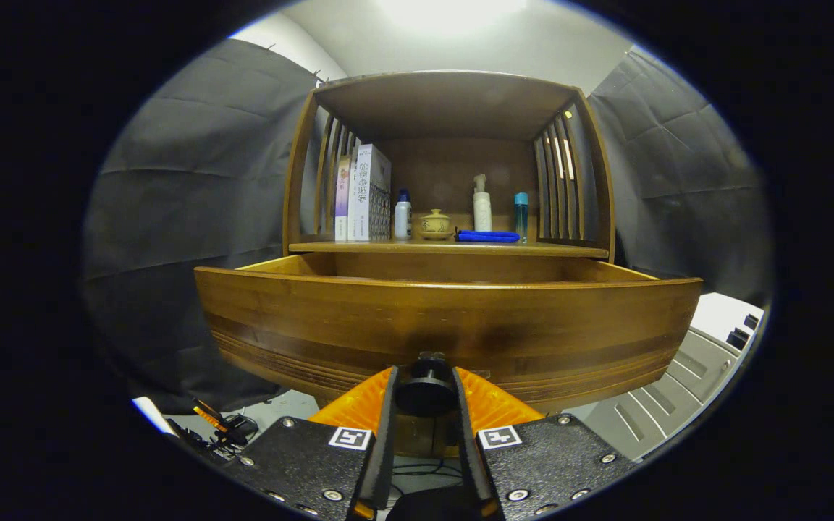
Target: Pull open the drawer, take out the items inside it, and place them on the countertop above the cabinet.
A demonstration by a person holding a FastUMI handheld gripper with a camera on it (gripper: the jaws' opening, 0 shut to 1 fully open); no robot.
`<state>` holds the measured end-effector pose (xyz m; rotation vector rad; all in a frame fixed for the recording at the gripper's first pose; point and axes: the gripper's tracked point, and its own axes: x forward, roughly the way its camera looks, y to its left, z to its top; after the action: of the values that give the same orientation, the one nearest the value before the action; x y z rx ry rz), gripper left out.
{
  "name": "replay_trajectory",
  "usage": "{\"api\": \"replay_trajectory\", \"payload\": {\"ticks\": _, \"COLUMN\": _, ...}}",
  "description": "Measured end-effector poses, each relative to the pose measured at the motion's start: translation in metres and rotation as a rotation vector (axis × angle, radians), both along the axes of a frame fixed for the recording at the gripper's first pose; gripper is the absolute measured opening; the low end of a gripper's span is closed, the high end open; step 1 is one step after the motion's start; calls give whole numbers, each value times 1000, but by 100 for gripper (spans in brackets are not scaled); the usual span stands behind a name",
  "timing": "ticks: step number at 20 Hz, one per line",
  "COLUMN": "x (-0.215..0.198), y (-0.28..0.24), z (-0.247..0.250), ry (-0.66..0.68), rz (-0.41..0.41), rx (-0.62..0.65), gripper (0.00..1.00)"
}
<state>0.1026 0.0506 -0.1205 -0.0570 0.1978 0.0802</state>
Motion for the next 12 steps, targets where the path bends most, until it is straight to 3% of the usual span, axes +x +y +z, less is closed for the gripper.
{"api": "replay_trajectory", "payload": {"ticks": 6, "x": 0, "y": -5, "z": 4, "ry": -32, "rz": 30, "rx": -41, "gripper": 40}}
{"api": "replay_trajectory", "payload": {"ticks": 8, "x": -3, "y": -1, "z": 13, "ry": -79, "rz": 39, "rx": -57, "gripper": 48}}
{"api": "replay_trajectory", "payload": {"ticks": 12, "x": -10, "y": 2, "z": 28, "ry": -110, "rz": 61, "rx": -33, "gripper": 83}}
